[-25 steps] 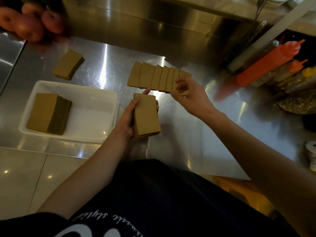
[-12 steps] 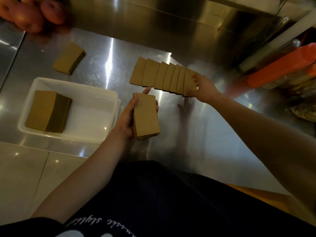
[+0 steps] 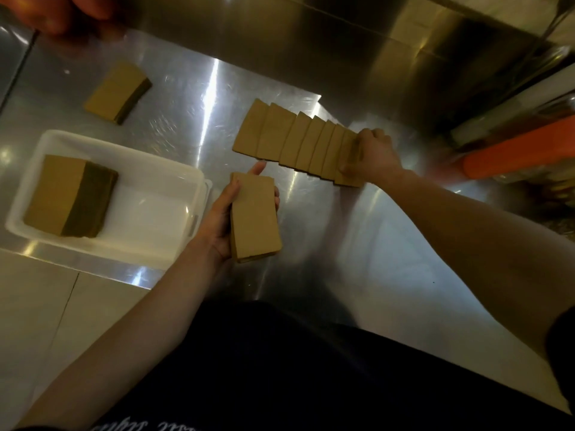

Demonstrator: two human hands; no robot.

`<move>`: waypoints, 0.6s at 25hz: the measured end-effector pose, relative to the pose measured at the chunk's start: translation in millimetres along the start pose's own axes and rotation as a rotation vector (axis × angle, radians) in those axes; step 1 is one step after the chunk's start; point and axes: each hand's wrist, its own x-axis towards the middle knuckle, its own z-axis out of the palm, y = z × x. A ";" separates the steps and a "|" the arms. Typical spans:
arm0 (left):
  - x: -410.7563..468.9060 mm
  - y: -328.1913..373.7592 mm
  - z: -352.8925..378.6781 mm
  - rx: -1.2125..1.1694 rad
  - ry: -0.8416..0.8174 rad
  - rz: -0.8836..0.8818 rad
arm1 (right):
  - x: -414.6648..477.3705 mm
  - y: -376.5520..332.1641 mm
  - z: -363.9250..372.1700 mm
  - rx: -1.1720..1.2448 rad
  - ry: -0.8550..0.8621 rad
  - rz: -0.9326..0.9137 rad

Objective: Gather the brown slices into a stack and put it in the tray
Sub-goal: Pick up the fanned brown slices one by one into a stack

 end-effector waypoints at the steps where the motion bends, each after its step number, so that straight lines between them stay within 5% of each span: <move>1: 1.9 -0.2 0.7 0.003 -0.004 -0.006 | -2.1 2.9 0.8 0.034 0.043 -0.009; 15: 7.2 -0.5 -0.4 0.033 -0.058 -0.081 | -0.9 24.2 -1.5 0.182 0.003 -0.028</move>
